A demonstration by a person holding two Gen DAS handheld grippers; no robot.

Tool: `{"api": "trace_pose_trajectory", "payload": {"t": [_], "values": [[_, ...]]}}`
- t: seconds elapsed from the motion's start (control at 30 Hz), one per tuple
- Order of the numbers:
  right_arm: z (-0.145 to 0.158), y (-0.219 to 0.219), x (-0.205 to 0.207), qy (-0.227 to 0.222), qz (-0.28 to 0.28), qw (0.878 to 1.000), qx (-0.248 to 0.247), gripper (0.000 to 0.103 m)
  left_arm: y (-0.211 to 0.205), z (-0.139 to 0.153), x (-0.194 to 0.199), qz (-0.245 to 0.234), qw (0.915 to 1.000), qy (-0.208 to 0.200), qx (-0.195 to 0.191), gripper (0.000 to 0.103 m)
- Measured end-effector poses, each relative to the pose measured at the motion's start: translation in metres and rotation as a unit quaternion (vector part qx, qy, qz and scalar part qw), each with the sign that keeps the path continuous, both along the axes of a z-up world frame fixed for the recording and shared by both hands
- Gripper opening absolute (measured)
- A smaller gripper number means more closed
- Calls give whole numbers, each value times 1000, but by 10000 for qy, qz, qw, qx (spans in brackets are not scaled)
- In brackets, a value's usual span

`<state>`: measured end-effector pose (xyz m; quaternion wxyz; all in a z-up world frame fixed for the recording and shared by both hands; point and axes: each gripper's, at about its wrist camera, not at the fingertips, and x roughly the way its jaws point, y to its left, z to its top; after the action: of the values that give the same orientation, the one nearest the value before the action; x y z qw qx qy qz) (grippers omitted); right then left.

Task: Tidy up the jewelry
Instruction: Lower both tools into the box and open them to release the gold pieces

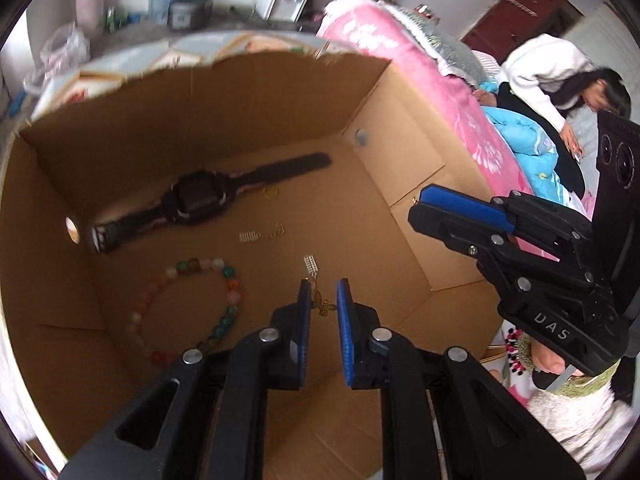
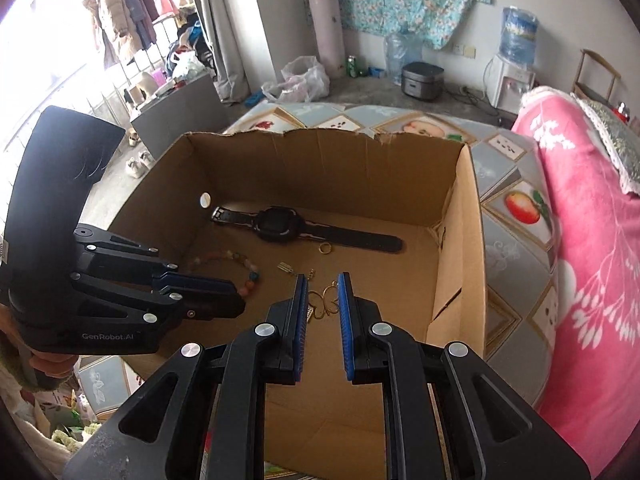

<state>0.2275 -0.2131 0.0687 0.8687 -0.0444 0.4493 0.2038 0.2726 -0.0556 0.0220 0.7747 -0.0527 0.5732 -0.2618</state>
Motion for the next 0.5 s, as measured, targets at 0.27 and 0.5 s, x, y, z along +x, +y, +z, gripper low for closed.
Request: {"api": "trace_pose_trajectory", "payload": {"t": [0.27,0.5], "values": [[-2,-6,9,86,-146,9998,-106,13,3,-9,8,163,9993,336,3,12],[5,-15,8,-53,-360,9993,-98,14,5,-12,8,181,9992,362,53,13]]}}
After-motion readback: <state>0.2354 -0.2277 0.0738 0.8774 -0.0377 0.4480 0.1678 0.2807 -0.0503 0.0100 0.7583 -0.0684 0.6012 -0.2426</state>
